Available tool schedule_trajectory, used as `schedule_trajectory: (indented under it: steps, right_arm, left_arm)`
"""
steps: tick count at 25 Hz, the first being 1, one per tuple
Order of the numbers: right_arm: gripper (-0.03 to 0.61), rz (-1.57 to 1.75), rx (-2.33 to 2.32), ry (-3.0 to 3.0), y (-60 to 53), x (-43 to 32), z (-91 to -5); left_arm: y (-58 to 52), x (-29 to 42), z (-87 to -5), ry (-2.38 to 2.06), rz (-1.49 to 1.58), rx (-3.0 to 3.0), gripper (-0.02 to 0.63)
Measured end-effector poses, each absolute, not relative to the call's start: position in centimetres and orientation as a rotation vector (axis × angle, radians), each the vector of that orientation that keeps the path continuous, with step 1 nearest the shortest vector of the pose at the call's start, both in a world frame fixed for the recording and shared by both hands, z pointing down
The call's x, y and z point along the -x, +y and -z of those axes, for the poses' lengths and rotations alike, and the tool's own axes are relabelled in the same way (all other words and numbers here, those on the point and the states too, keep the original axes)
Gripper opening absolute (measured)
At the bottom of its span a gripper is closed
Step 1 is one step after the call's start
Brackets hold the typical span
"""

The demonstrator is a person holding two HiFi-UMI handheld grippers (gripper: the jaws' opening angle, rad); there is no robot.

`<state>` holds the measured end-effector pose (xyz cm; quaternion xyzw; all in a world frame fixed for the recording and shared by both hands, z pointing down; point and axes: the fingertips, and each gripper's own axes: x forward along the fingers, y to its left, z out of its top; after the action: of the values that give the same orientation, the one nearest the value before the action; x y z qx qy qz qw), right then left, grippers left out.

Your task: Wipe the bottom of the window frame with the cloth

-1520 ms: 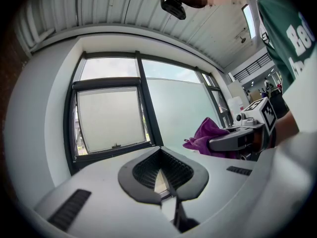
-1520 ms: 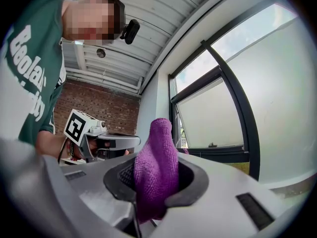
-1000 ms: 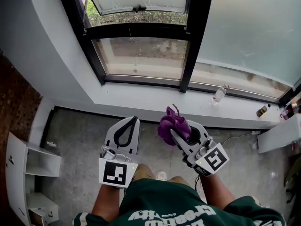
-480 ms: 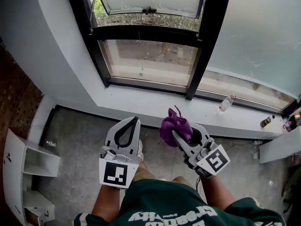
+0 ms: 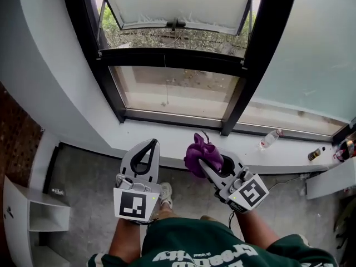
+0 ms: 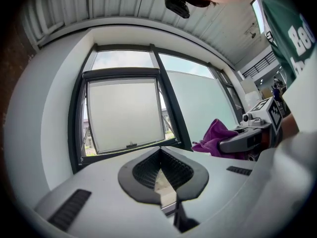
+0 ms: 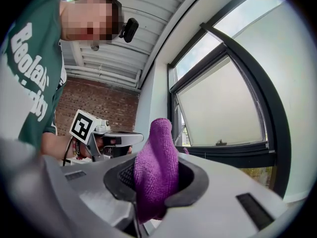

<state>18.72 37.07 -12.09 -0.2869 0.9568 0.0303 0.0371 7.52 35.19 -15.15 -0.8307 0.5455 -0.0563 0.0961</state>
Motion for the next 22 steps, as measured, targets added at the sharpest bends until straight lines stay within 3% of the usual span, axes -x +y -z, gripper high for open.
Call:
schedule_trajectory:
  steps: [22]
  right_arm:
    - [0.1,0.032,1.057,2.91,14.0,-9.0,10.6]
  left_arm:
    - [11.4,1.2,14.6,1.455,0.207,2.584,0.008]
